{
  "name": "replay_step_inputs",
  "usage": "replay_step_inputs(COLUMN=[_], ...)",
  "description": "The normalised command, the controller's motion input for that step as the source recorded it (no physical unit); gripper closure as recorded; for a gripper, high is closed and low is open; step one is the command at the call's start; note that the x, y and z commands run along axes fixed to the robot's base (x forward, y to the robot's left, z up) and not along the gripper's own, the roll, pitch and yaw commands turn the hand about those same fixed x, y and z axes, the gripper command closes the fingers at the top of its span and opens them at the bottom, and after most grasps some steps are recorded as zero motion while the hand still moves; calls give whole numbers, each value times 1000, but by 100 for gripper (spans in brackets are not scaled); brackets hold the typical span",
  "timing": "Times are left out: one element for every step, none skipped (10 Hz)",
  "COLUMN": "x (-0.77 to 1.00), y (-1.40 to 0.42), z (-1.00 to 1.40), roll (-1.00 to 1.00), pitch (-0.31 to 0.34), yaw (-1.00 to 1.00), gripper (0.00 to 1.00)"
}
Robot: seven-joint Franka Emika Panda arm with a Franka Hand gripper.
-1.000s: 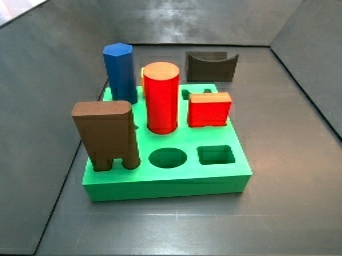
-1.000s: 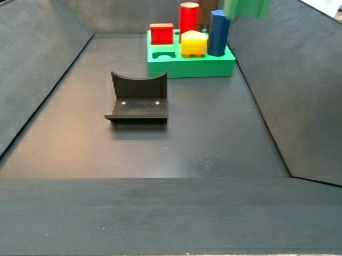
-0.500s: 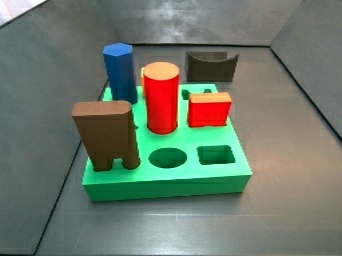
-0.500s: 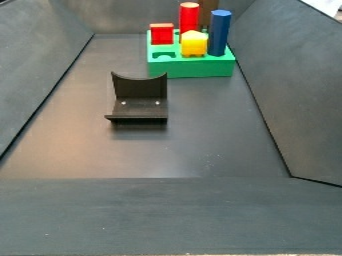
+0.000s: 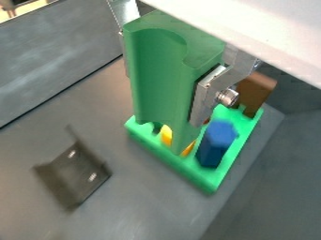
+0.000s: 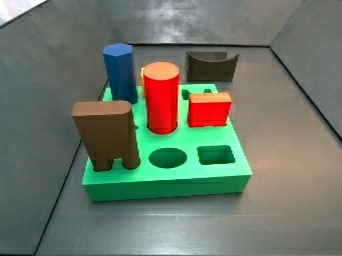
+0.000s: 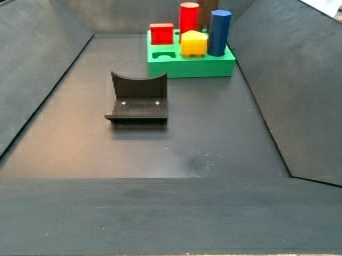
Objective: Pick up the arch object. Move up. Place the arch object on the fixture. Regrasp the arch object. Rotate the arch object. Move to above the board. Insert the arch object.
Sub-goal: Move to above the board, then insert the arch object.
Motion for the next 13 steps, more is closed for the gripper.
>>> replay_step_inputs(x=[376,387,394,420,438,412,309,208,0,-17,0,849,1000], y=[-1000,-1000,-1000,-1000,-1000,-867,-579,-327,0,31,0,251,277], z=[20,25,27,31,38,41,35,29,-120,0,-191,-109,-23], roll=[-29,-9,5,3,3,22,45,62,-80,-51,0,66,84], pitch=[135,129,125,134,137,146,142,133,0,-40,-40,120,81], yaw=[-8,2,8,4,10,13,13,11,0,0,0,251,89], gripper=[100,100,100,100,100,100,100,100,100,100,100,100,100])
